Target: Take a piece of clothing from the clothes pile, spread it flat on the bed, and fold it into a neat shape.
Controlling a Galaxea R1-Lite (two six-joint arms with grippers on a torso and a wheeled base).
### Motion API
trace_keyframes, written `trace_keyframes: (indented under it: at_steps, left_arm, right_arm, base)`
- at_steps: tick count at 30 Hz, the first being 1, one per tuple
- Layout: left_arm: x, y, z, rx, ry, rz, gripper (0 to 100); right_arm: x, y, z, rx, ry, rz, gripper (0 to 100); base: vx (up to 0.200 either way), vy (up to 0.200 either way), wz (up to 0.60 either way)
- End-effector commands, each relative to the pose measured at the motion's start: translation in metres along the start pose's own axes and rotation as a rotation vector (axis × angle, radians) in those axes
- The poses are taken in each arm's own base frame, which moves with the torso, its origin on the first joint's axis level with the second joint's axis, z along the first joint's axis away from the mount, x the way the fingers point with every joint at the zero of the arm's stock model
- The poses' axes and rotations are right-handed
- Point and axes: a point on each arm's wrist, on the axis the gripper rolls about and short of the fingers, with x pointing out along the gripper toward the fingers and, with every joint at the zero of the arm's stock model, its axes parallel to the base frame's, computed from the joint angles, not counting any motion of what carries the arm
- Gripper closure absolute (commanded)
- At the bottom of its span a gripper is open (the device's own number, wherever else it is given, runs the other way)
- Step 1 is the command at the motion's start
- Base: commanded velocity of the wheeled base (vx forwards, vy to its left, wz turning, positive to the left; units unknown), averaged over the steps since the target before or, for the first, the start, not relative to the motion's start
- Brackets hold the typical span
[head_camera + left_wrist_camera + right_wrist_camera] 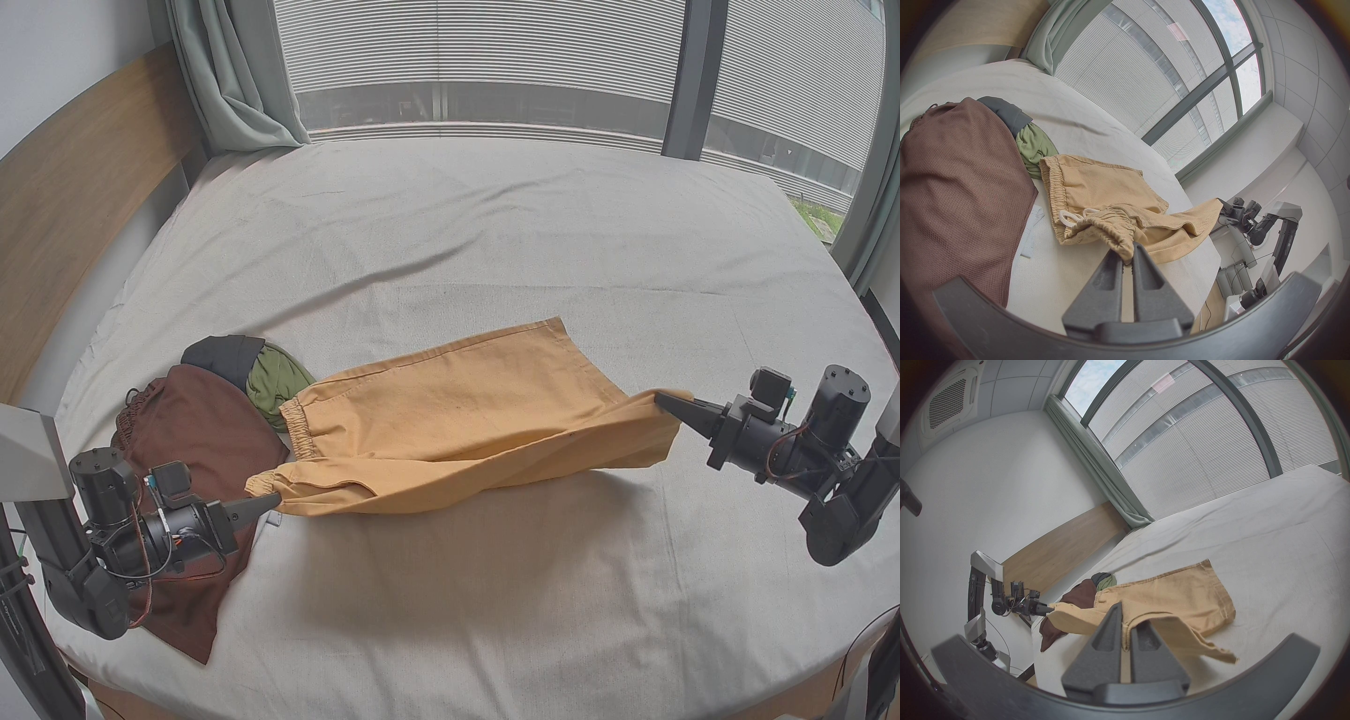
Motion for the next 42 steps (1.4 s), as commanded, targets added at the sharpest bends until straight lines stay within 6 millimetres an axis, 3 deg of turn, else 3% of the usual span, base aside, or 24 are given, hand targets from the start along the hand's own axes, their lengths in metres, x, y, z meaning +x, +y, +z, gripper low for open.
trace_keyframes:
  at_steps: [1, 22, 34, 42]
  left_arm:
    - [0.002, 0.0, 0.002, 0.006, -0.01, 0.002, 100]
    - [0.009, 0.003, 0.015, -0.06, -0.088, 0.053, 100]
    - [0.015, 0.007, 0.019, -0.086, -0.118, 0.081, 100]
    - [0.017, 0.008, 0.024, -0.115, -0.138, 0.08, 100]
  right_arm:
    - [0.014, -0.014, -0.001, 0.012, -0.01, 0.001, 100]
    - [0.073, -0.049, 0.03, 0.005, -0.072, 0.037, 100]
    - [0.096, -0.058, 0.048, 0.011, -0.083, 0.052, 100]
    - [0.108, -0.072, 0.044, 0.032, -0.061, 0.04, 100]
  base:
    - [0.0, 0.0, 0.0]
    - [0.0, 0.0, 0.0]
    - [0.0, 0.0, 0.0]
    - [0.0, 0.0, 0.0]
